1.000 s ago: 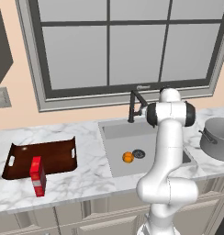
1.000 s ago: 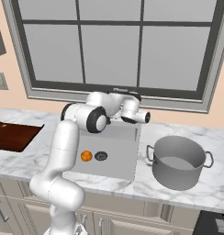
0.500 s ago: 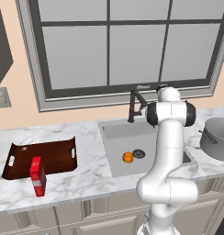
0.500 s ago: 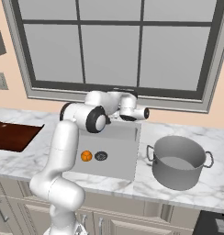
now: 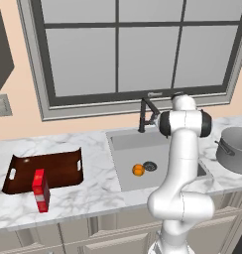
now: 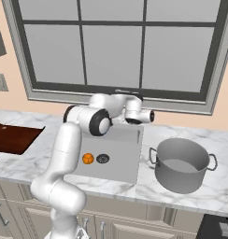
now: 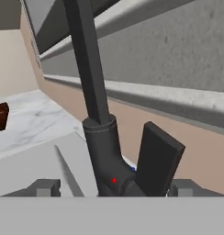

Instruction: Pick up all produce items and place them in the sink. Turn on the sink faucet to wash them. Then turn the sink off and put them in the tray.

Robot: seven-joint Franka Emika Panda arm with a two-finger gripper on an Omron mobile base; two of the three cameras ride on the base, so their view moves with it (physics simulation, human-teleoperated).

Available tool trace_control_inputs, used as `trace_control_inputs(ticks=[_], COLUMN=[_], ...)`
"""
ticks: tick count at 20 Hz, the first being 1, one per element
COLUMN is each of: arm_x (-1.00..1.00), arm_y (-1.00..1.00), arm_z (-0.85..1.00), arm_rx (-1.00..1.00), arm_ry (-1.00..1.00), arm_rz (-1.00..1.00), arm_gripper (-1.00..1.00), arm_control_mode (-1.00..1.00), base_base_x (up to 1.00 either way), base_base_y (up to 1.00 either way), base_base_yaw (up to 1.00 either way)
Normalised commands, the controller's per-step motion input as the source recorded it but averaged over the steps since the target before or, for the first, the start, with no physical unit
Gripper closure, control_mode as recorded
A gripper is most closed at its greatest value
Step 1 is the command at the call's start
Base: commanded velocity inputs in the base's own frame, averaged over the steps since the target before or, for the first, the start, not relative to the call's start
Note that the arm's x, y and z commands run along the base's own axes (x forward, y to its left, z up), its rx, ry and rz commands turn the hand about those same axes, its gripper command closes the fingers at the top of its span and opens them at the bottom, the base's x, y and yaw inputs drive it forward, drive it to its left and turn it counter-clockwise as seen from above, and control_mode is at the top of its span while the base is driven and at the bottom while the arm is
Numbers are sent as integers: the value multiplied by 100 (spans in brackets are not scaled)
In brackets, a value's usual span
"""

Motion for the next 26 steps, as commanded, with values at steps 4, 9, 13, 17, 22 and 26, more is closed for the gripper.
trace_control_inputs(ticks=[4, 9, 13, 17, 22, 26], arm_x=[-4, -19, -26, -12, 18, 12], arm_y=[-14, -15, -16, -26, -6, -25], arm_z=[33, 41, 42, 21, 16, 43], arm_rx=[-3, -4, -6, -7, -8, -8], arm_ry=[-11, -10, -9, -5, -9, -6], arm_rz=[15, 12, 8, 5, 6, 1], arm_gripper=[-100, -100, -100, -100, -100, -100], arm_control_mode=[-100, -100, -100, -100, -100, -100], base_base_x=[0, 0, 0, 0, 0, 0], base_base_y=[0, 0, 0, 0, 0, 0], base_base_yaw=[0, 0, 0, 0, 0, 0])
